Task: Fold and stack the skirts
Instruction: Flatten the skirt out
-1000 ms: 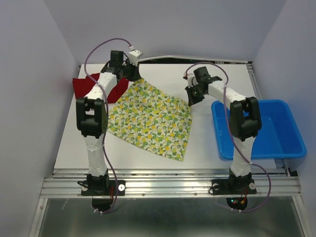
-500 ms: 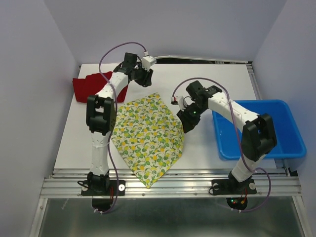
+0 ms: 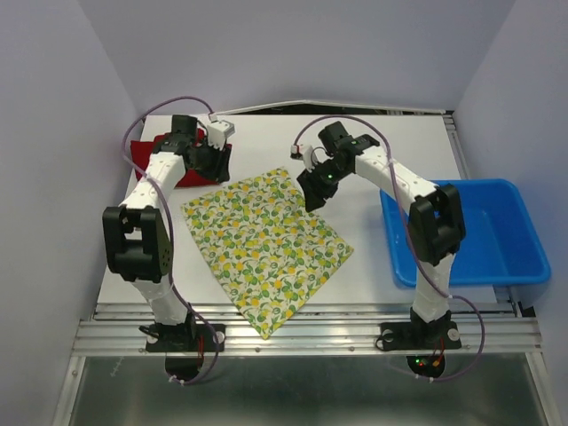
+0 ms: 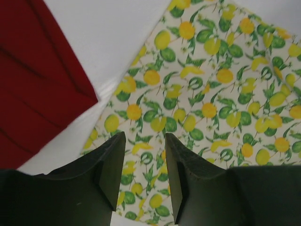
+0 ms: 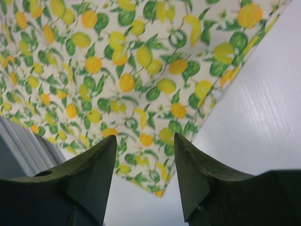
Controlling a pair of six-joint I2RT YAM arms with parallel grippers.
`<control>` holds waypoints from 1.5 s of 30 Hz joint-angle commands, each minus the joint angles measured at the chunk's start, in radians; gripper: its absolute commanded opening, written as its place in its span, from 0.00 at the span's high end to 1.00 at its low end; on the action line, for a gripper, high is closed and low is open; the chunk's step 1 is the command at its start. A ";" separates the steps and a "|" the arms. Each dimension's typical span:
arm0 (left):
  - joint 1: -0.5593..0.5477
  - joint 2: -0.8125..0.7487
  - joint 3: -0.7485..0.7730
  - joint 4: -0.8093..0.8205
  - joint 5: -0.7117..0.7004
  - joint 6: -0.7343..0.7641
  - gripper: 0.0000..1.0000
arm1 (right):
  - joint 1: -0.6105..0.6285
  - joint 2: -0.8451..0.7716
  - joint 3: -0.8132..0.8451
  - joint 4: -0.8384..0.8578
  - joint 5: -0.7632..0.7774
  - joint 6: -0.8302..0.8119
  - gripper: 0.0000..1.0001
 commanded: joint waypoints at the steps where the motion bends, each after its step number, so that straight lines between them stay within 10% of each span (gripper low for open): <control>1: 0.042 -0.067 -0.155 -0.108 -0.030 0.063 0.50 | -0.005 0.153 0.113 0.127 -0.011 0.049 0.43; 10: 0.052 -0.010 -0.301 -0.132 -0.089 0.124 0.53 | -0.005 0.284 0.066 0.184 0.070 -0.019 0.49; 24: -0.143 0.341 0.089 -0.192 -0.043 0.116 0.56 | -0.005 -0.029 -0.340 0.088 0.138 -0.118 0.55; 32: -0.139 0.256 0.122 -0.382 -0.052 0.261 0.57 | -0.062 0.037 0.014 -0.058 0.084 -0.117 0.46; 39: -0.053 0.389 0.608 -0.580 0.023 0.372 0.43 | -0.154 0.234 0.366 -0.078 0.120 -0.103 0.03; 45: -0.040 0.551 0.883 -0.607 -0.047 0.462 0.36 | -0.185 0.443 0.643 -0.115 0.124 -0.115 0.10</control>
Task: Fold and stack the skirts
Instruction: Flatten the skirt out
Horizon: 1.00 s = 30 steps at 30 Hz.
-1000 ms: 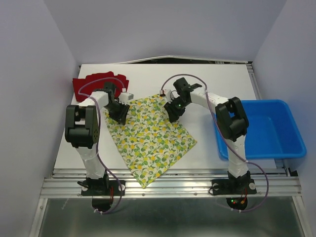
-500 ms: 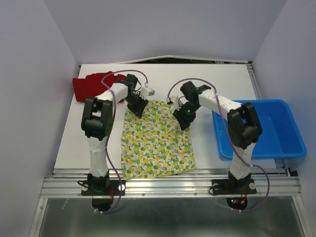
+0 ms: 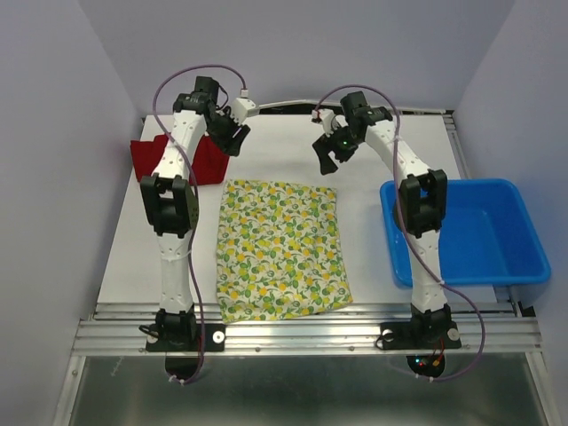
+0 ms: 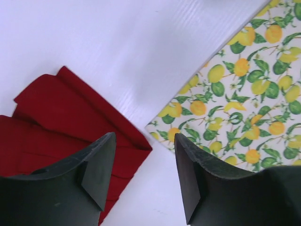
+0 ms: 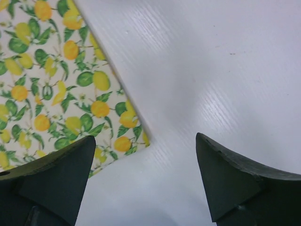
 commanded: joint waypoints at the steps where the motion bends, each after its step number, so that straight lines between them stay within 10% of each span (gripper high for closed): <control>1: 0.000 0.062 0.065 -0.080 -0.034 0.102 0.36 | -0.003 0.123 0.129 -0.057 0.003 -0.015 0.15; 8: 0.009 0.061 -0.028 0.078 -0.027 0.076 0.41 | -0.003 0.133 -0.007 0.014 -0.029 -0.064 0.45; 30: 0.012 0.184 -0.078 0.022 -0.076 0.183 0.44 | -0.003 0.136 -0.097 -0.057 -0.045 -0.136 0.75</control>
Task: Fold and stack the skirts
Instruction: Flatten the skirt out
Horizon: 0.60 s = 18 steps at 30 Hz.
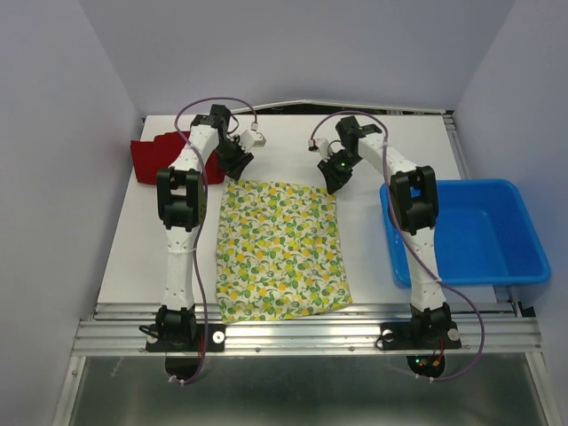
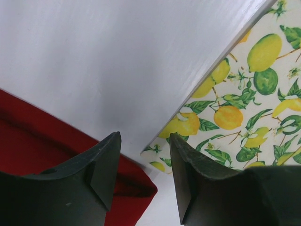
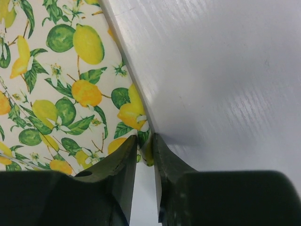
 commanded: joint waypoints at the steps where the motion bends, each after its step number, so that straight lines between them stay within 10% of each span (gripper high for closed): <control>1: 0.004 0.006 -0.028 -0.031 -0.026 0.030 0.44 | 0.009 -0.015 -0.006 -0.022 0.009 0.004 0.75; 18: 0.029 -0.030 -0.133 -0.102 -0.032 0.096 0.83 | 0.009 -0.038 -0.028 0.003 0.043 0.024 0.99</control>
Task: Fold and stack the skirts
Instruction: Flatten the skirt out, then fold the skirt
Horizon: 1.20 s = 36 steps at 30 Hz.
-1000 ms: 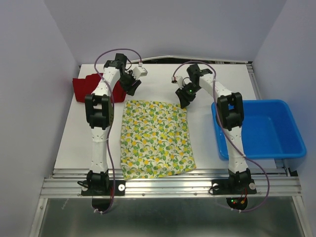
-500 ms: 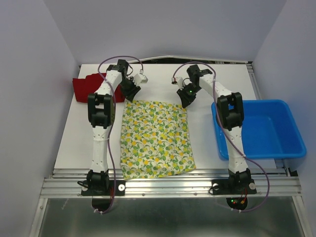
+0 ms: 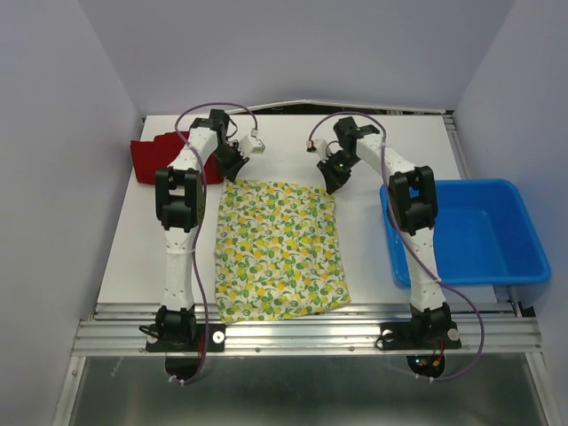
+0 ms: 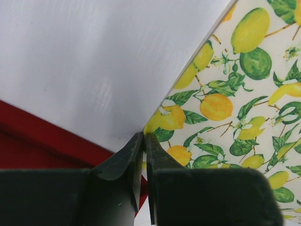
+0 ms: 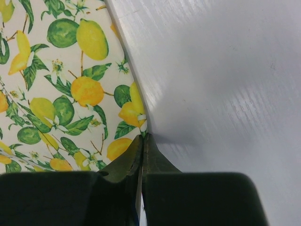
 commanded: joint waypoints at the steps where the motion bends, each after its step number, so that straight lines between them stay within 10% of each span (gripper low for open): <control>1: 0.027 -0.023 -0.055 -0.104 -0.012 0.029 0.85 | 0.005 -0.044 -0.031 0.014 0.030 0.021 0.99; 4: 0.031 -0.037 -0.050 -0.096 -0.007 0.015 1.00 | 0.005 -0.071 -0.051 0.074 0.028 0.056 0.99; 26: 0.047 -0.216 0.115 0.404 -0.019 -0.344 1.00 | -0.078 -0.142 0.182 0.436 0.255 0.204 0.99; 36: 0.040 -0.481 -0.166 0.350 0.076 -0.286 1.00 | -0.078 -0.422 -0.169 0.497 0.173 0.092 0.99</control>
